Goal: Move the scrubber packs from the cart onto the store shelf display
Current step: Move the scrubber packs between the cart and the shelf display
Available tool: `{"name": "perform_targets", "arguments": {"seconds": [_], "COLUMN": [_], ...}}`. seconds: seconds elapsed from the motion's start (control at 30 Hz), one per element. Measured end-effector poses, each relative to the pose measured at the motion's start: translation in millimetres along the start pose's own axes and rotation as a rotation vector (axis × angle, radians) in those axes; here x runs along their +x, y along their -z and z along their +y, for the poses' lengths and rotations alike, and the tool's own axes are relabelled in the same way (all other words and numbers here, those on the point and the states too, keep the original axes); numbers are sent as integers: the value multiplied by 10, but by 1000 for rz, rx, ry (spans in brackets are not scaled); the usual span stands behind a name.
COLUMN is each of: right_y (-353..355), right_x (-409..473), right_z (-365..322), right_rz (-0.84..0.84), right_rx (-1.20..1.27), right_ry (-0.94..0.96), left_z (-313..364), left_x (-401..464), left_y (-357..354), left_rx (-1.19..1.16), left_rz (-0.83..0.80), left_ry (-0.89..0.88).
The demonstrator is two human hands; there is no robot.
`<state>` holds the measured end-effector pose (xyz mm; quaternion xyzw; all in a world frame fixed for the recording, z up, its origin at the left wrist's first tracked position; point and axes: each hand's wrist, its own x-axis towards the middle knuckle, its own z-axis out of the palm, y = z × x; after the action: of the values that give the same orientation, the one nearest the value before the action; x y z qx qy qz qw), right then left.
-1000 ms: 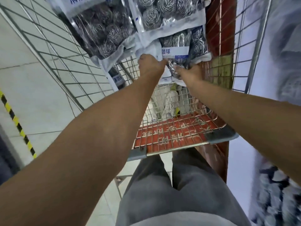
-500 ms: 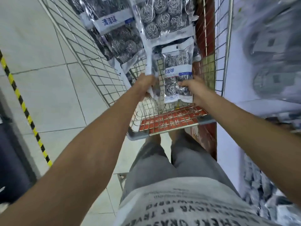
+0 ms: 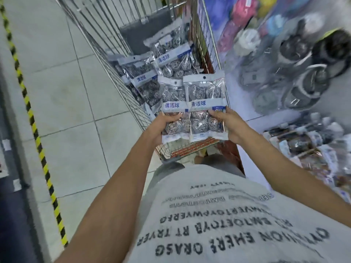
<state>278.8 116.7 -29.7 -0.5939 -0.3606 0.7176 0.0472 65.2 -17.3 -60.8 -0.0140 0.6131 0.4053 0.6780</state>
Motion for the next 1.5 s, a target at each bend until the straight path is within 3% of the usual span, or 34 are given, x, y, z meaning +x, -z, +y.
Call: {"name": "perform_targets", "arguments": {"seconds": [0.27, 0.67, 1.13, 1.3, 1.5], "right_y": [99, 619, 1444, 1740, 2157], "right_x": [-988, -2260, -3880, -4230, -4304], "right_z": [580, 1643, 3865, 4495, 4792], "right_rz": [153, 412, 791, 842, 862], "right_rx": [263, 704, 1040, 1100, 1138], "right_ry": [112, 233, 284, 236, 234], "left_z": [86, -471, -2398, -3051, -3380], "left_x": [-743, -1205, -2087, -2230, -2095], "left_y": [-286, -1170, -2574, -2931, -3340], "left_rx": [245, 543, 865, 929, 987], "left_rz": [-99, -329, -509, -537, -530], "left_ry": [-56, -64, -44, -78, -67]}}
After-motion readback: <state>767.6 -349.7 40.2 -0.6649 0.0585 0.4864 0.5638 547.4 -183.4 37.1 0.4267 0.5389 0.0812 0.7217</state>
